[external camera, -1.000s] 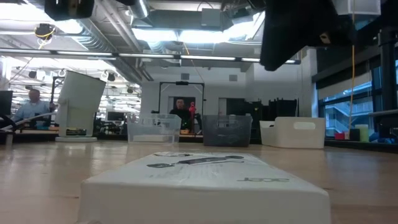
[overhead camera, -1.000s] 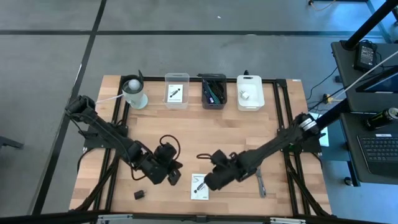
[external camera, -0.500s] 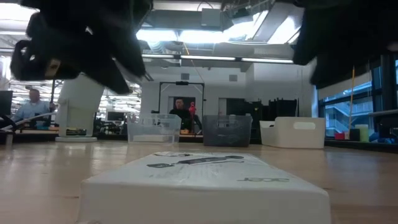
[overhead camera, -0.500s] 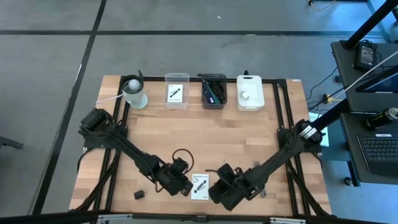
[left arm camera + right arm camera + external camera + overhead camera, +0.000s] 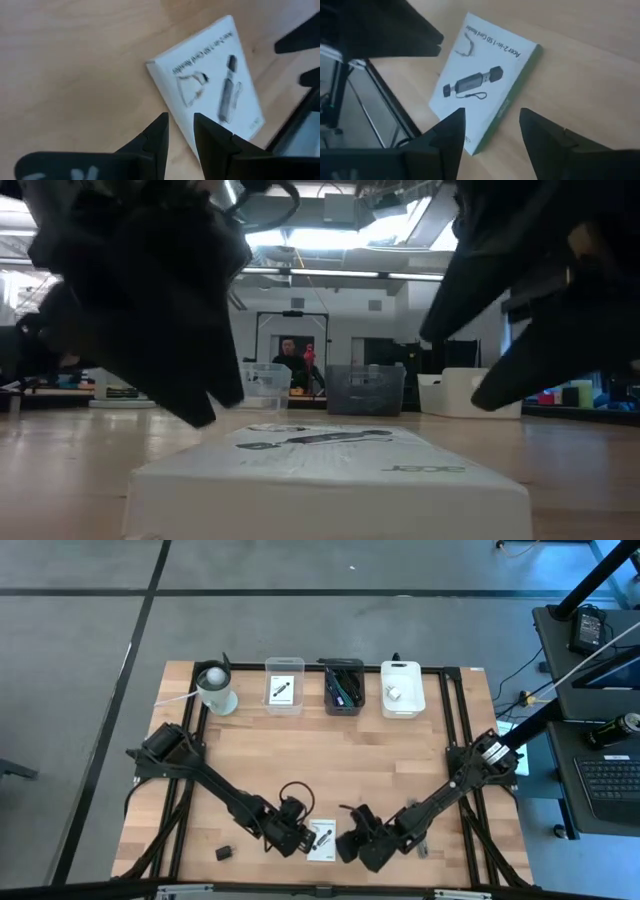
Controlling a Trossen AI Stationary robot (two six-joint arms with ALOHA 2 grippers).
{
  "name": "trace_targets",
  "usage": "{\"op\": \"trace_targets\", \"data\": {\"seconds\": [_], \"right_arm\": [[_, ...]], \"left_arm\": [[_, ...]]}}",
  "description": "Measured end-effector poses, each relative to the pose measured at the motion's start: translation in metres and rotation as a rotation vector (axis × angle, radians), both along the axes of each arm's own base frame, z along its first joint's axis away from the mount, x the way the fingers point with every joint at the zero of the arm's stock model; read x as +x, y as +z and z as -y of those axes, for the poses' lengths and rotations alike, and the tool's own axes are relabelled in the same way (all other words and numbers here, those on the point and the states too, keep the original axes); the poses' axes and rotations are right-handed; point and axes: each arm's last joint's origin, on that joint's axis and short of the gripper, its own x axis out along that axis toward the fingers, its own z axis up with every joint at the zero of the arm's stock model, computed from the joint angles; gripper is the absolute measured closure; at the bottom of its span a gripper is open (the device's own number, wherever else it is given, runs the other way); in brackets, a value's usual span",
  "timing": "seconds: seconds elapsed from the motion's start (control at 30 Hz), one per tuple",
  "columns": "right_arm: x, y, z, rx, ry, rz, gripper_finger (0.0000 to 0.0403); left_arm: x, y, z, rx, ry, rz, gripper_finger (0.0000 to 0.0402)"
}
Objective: Pick and place items into bin
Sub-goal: Put the SD card reader into the transparent bin
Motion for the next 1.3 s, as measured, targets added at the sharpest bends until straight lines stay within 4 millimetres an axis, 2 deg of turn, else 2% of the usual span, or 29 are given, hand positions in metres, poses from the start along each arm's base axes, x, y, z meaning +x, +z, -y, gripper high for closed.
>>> {"op": "trace_targets", "data": {"seconds": [0.53,0.77,0.9,1.17,1.3], "right_arm": [[-0.003,-0.005,0.003,-0.009,-0.013,-0.026,0.0202],[-0.003,-0.004,0.002,0.039,-0.037,-0.027,0.0202],[-0.002,-0.011,0.002,0.04,-0.037,-0.051,0.0202],[0.009,-0.029,-0.006,0.116,-0.025,0.008,0.0202],[0.01,-0.03,-0.007,0.121,-0.025,0.014,0.0202]], "left_arm": [[0.012,-0.018,-0.009,0.011,-0.025,-0.026,0.0326],[0.013,-0.018,-0.009,0.017,-0.055,-0.03,0.0335],[0.013,-0.018,-0.009,0.015,-0.063,-0.031,0.034],[0.012,-0.018,-0.008,0.019,-0.09,-0.039,0.0352],[0.01,-0.019,-0.006,0.032,-0.108,-0.043,0.036]]}}
